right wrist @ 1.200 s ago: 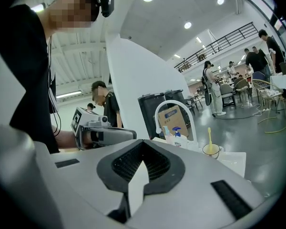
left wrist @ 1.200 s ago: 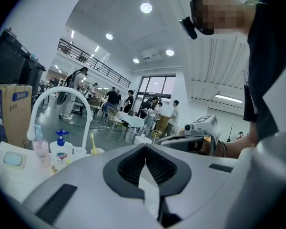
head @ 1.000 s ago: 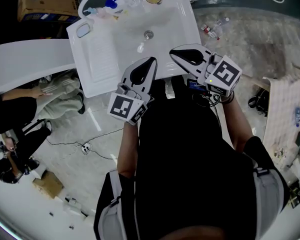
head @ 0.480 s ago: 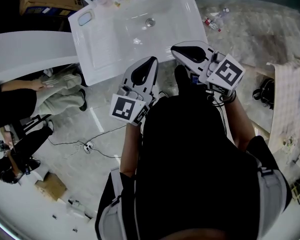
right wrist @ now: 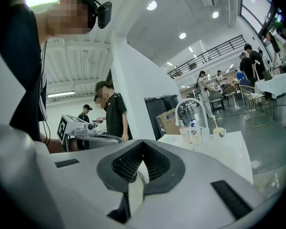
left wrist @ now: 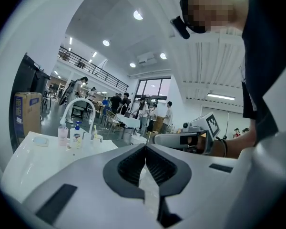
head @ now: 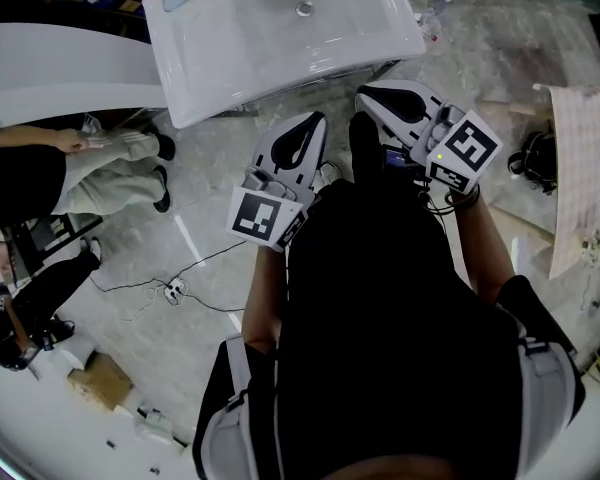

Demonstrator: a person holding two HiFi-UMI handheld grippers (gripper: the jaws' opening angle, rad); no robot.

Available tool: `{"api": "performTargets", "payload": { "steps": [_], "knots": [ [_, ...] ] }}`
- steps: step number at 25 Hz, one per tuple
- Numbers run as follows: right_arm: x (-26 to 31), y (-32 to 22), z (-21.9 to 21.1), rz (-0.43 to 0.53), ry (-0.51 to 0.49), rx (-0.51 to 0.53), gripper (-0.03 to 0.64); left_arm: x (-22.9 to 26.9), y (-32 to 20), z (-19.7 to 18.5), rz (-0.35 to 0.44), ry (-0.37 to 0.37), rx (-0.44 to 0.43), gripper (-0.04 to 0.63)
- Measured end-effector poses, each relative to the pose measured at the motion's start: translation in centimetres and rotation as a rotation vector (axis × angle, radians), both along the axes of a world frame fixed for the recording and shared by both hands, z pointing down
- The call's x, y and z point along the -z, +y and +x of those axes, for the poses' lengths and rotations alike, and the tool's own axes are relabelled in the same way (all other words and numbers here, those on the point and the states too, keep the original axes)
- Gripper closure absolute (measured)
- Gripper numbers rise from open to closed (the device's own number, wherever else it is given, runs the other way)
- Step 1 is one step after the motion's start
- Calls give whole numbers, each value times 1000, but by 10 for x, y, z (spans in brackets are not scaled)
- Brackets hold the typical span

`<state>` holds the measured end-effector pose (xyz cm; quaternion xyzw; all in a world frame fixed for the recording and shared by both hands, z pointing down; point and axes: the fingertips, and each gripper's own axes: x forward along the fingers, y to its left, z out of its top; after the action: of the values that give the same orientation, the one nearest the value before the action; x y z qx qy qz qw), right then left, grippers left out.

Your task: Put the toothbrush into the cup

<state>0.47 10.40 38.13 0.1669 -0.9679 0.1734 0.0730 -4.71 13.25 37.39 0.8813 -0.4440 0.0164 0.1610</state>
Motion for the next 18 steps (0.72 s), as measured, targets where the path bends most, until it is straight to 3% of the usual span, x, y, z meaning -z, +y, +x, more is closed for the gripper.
{"api": "performTargets", "payload": {
  "steps": [9, 13, 18],
  "knots": [
    [9, 80, 10, 15, 19, -27, 600, 9, 77, 11, 32, 19, -29, 583],
    [5, 90, 23, -15, 9, -29, 600, 6, 90, 20, 23, -2, -26, 583],
    [6, 98, 43, -31, 10, -27, 600, 11, 94, 45, 21, 28, -38, 583]
  ]
}}
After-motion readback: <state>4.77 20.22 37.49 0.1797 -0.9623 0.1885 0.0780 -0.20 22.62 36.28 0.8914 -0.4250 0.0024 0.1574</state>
